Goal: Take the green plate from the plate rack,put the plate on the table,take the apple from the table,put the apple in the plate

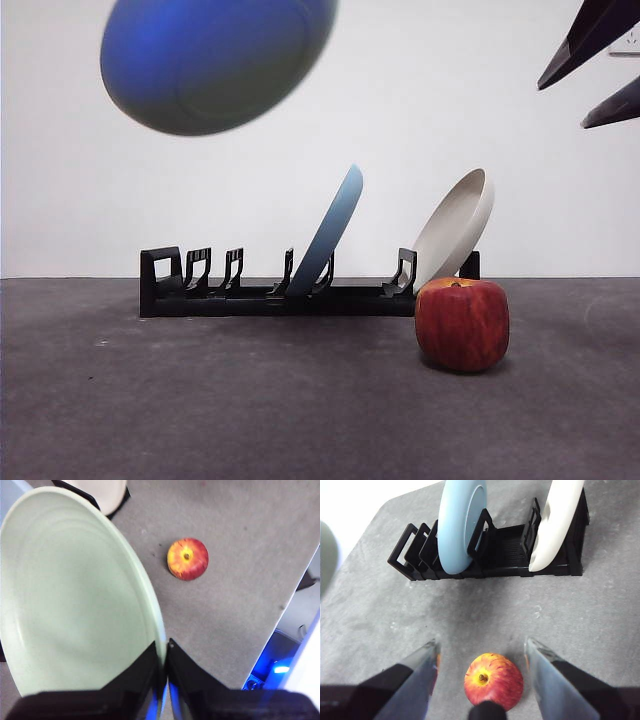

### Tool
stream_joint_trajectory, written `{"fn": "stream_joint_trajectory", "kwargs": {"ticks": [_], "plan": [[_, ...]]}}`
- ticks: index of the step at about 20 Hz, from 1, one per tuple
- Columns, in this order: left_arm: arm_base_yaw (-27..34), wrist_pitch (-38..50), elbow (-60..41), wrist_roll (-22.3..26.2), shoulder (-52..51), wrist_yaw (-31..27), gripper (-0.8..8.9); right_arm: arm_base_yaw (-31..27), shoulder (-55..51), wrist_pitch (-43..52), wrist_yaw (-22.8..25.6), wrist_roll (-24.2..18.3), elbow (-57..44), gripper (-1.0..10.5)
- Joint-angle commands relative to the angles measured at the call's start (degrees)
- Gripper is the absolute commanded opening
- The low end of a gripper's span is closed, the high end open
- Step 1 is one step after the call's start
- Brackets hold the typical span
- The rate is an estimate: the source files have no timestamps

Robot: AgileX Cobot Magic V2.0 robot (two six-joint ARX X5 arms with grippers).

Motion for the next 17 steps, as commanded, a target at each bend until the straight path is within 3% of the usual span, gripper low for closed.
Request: {"fn": "stream_joint_trajectory", "kwargs": {"ticks": [1,4,9,17], "plan": [[-2.4,3.3,-5.6,-2.9,0.2,-2.1,-0.08,0.0,0.1,0.3,0.2,-0.5,0.2,2.8],[-4.3,11.4,-15.6,-3.8,0.4,-2.4,-0.08,0.0,0.1,0.3,0.2,-0.5,0.2,2.8],[-4.2,21.6,-27.6,-5.2,4.0,-7.9,-0.09,0.0,0.1,0.4,0.2,-0.5,0.2,2.8],[-4.1,30.5,-29.9,-4.1,16.9,-7.6,-0.08,0.0,0.1,0.3,0.1,-0.4,0.2,2.8]]}}
